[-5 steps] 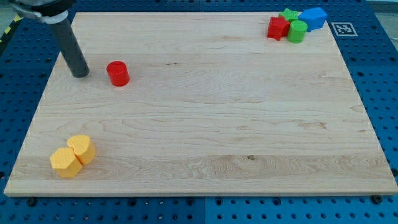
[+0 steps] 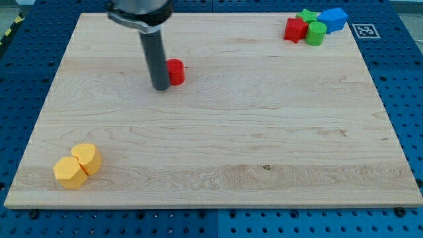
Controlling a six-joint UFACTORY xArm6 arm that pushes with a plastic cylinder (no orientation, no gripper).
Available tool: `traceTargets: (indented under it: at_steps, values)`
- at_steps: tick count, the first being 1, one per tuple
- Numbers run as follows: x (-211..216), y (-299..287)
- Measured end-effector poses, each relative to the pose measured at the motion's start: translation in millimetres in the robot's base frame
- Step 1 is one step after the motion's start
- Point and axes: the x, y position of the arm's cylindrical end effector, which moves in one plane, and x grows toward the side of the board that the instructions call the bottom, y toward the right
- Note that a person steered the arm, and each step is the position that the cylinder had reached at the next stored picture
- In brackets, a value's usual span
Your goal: Push the red circle below the red star
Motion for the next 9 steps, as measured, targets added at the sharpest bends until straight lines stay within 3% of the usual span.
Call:
traceTargets:
  at_steps: [2,6,9]
  values:
    - [-15,9]
    - [-94,23]
    - [-127,82]
